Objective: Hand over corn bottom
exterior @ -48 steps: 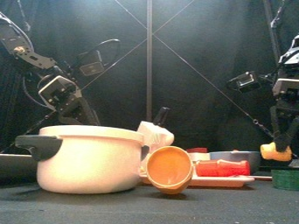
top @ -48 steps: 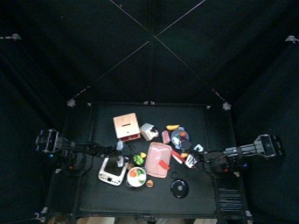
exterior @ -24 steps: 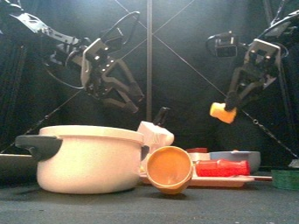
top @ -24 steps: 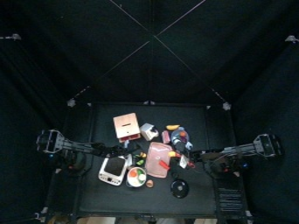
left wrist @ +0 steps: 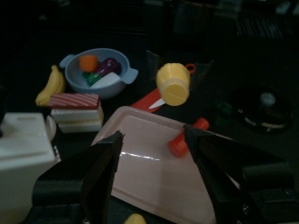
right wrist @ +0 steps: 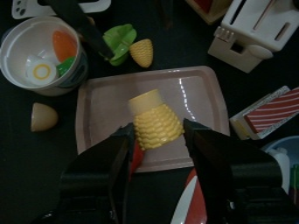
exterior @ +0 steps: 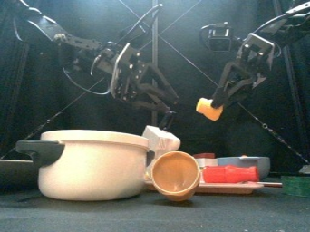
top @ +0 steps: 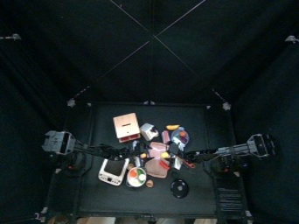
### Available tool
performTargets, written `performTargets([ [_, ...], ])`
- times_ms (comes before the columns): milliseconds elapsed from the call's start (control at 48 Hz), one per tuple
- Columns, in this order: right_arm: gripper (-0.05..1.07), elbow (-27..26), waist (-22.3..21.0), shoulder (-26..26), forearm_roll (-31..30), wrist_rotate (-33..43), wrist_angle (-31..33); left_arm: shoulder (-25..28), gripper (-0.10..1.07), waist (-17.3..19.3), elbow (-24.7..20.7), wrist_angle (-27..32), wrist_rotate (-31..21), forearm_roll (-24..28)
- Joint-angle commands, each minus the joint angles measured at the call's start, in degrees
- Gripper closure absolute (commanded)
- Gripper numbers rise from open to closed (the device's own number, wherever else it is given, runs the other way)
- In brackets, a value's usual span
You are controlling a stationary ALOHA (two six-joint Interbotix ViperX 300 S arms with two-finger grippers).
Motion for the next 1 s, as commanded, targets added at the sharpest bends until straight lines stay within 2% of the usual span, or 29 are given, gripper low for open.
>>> performTargets([
  [0,0.42,-1.7,0.0,-0.1,0.0,-0.2,-0.4,1.6,0.06,-0.2,-1.3,-2.8,0.9,8.5],
  [21,0.42,-1.8,0.0,0.1,0.0,-0.2,-0.4,2.3,0.06,-0.3,-1.5,-3.6,1.0,10.7],
  [83,0.42,-2.0,0.1,0.4,0.1,-0.2,-0.4,3.1,0.06,0.0,-1.8,-4.6,0.9,13.0],
  [229,0.42,-2.4,0.2,1.5,0.2,-0.2,-0.4,3.3,0.06,0.2,-2.4,-6.2,1.4,13.1],
  [979,0.42,-4.5,0.3,5.0,-0.2,-0.3,-0.8,6.5,0.06,0.3,-5.4,-6.3,1.6,13.7],
])
